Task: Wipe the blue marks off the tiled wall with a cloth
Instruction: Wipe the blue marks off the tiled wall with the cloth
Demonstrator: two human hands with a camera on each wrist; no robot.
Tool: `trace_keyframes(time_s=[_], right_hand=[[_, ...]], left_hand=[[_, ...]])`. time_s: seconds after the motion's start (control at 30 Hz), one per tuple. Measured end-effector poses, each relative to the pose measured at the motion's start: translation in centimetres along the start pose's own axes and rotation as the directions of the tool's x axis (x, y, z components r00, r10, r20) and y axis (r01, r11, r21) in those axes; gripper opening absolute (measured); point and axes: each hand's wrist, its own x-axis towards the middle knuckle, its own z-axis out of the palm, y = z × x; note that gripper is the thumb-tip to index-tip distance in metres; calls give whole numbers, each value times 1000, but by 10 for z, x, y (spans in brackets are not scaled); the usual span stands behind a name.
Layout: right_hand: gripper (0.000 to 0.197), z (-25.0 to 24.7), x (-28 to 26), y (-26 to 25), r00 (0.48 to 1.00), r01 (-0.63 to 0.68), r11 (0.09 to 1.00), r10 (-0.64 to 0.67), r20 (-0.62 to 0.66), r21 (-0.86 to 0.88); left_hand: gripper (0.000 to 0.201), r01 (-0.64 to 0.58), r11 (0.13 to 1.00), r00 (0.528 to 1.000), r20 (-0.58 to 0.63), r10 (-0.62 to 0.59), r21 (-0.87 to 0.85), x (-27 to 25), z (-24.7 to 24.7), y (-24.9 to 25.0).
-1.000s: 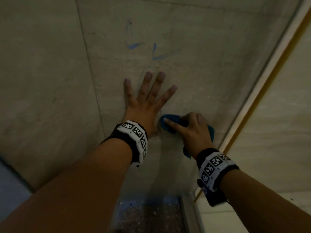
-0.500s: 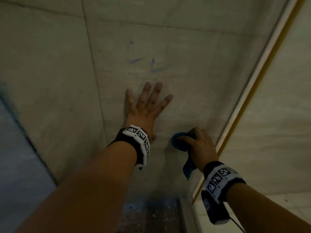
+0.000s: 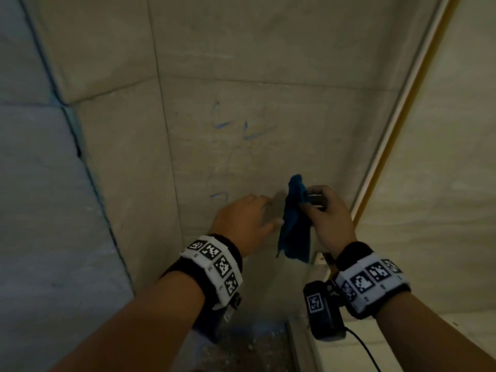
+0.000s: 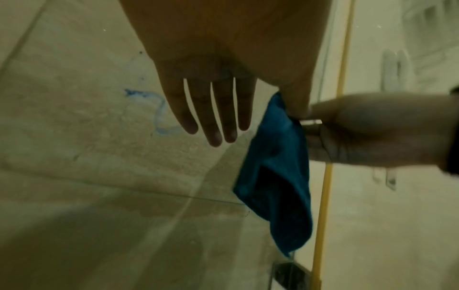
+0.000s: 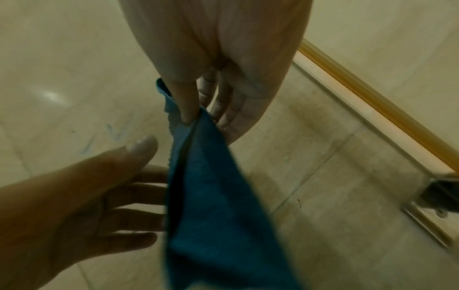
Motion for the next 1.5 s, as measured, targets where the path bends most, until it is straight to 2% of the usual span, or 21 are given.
trace_keyframes(time_s=[0.07,0.17,0.27,0.47,0.53,0.6,0.63,0.7,0.8,0.87,1.0,1.07,1.13,1.27,1.4,1.5], right_hand=[[14,0,-1,-8,998,-65,995,63,26,75],[8,1,-4,-19,993,-108,980,96,73,166],[12,1,-6,-28,989,-115,974,95,109,194],[27,-8,-4,-26,996,-50,998,51,67,-30],[30,-12,-4,-23,999,-19,990,24,32,-137],[24,-15,-4,-22,1000,-3,983,5,9,-186],[19,-16,-4,-24,999,4,983,3,37,-185],[9,-16,-6,-30,983,30,985,1,183,-168],[29,-10,-8,-37,908,75,982,5,418,-173],[36,-5,-8,-39,903,107,970,-2,429,-220],[17,-4,-2,-36,941,98,973,-23,336,-209],[16,-5,0,-36,955,67,980,-8,297,-188],[18,-6,1,-38,964,34,991,2,266,-130],[11,-5,5,-45,960,5,1000,-2,279,-10],[8,-3,8,-53,961,25,994,-52,273,102],[9,-1,8,-61,957,-45,969,-27,288,241]], left_hand=[[62,82,988,996,43,-77,-128,-1,1,4],[65,46,993,997,67,-39,-111,-1,2,10],[53,19,991,999,30,-15,-130,0,4,11],[16,-23,950,995,-95,-7,-311,1,-4,1],[20,-41,943,993,-116,3,-329,0,-8,-2],[31,-50,940,994,-111,13,-338,1,-12,-1],[32,-51,934,994,-106,14,-355,1,-13,1],[29,-49,918,994,-106,8,-394,3,-18,6],[25,-61,883,993,-114,9,-465,5,-24,16],[21,-59,866,994,-111,3,-496,7,-28,21],[6,-37,902,980,-193,-51,-430,8,-29,17],[16,-45,958,953,-299,-44,-284,7,-26,11],[23,-92,975,934,-358,14,-201,3,-23,11],[35,-180,964,949,-294,117,-197,-2,-11,21],[52,-203,950,949,-287,131,-237,-1,-7,25],[55,-199,935,950,-294,110,-293,2,-11,29]])
